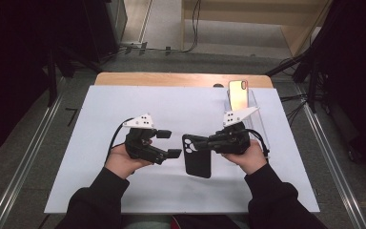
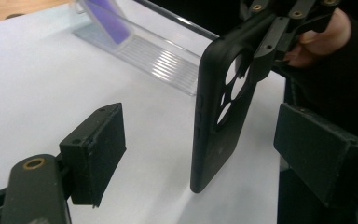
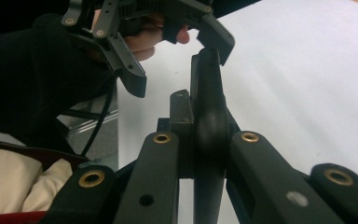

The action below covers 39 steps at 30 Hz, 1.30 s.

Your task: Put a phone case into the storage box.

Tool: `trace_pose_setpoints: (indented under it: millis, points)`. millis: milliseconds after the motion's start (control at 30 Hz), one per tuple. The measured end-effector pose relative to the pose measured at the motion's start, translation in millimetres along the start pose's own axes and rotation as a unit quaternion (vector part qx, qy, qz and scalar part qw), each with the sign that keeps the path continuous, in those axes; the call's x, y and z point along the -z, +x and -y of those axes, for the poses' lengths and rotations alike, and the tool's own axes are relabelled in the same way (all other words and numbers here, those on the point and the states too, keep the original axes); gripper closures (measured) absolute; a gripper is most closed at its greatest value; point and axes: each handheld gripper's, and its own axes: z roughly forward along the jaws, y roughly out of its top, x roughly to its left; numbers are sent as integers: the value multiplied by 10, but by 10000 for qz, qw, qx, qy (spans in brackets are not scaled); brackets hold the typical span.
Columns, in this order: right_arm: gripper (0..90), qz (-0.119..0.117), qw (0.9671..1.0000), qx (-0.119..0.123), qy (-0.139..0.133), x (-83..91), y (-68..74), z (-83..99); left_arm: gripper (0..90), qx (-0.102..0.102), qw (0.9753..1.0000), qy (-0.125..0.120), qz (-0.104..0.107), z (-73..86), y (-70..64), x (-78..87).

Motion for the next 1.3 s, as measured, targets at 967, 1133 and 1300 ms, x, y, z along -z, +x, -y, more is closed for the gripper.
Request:
trace_pose_setpoints:
  millis: [967,1133,1300]
  points:
    - [824,-932,9945,477,-66,-116,19,1,720,-488,9911,-70,1240,-15,-3,-30]
    - [823,-1062,9933,444,-70,-129,18,2,760,-333,9900,34,1369,-21,-6,-14]
    - [822,-1158,9925,395,-29,-140,18,4,768,-414,9894,82,1393,-18,-11,-11]
